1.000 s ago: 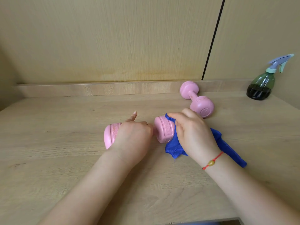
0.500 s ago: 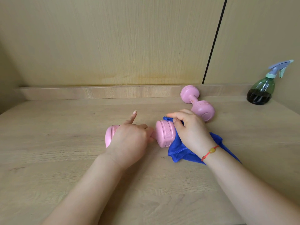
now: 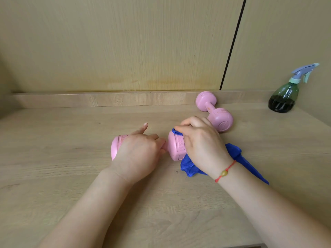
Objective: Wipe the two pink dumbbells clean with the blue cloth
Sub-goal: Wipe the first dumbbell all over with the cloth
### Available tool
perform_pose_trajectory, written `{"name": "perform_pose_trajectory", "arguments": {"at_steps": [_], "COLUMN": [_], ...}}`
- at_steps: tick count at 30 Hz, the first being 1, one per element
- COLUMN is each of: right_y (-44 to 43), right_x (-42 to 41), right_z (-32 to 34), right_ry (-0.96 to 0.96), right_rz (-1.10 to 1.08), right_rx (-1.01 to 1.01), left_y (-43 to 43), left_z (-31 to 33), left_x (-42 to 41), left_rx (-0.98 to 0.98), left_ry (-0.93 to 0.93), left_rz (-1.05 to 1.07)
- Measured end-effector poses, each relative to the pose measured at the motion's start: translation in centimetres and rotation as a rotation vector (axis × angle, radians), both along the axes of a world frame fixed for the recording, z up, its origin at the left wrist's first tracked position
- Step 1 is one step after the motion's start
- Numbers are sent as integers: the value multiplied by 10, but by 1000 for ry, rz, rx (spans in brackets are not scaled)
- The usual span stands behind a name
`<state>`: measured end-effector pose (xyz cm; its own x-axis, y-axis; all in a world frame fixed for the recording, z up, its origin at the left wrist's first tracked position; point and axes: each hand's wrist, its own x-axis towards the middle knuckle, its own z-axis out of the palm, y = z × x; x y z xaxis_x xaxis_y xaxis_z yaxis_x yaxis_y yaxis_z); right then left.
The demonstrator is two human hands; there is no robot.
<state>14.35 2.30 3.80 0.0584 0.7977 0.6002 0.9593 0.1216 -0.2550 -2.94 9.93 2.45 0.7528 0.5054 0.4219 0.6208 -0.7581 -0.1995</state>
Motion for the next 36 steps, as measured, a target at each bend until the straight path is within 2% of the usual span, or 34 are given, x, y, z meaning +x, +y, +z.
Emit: {"name": "perform_pose_trajectory", "arguments": {"at_steps": [3,5,10,13,19,23,29,31,33,36], "right_y": [22,26,-2,-22,-42,-26,5,1,-11,-36], "right_x": [1,0,-4,-3,3,-7,-12,-13,-16,-22], "right_z": [8,7,-11,-15,-24,-8,1,-7,-12,-15], "right_ry": [71,71,-45,-104,-217,-182,-27,4,-49,-149], "right_rz": [-50,-71,10,77,100,-33,-136,-122,-124,-122], "right_rx": [-211,-248,65,124,98,60,-195,-117,-8,4], "left_y": [3,2,-5,-2,-1,2,0,0,0,0], "left_z": [-4,-1,1,0,-3,-6,-1,-2,-3,-2], "left_x": [0,0,2,2,1,-3,3,4,4,4], "left_rx": [3,-6,-49,-37,-14,39,37,16,-10,-19], "left_ry": [-32,-50,-45,-51,-48,-30,-41,-49,-45,-53], "left_rz": [-12,-22,-21,-17,-30,-52,9,10,11,4]}}
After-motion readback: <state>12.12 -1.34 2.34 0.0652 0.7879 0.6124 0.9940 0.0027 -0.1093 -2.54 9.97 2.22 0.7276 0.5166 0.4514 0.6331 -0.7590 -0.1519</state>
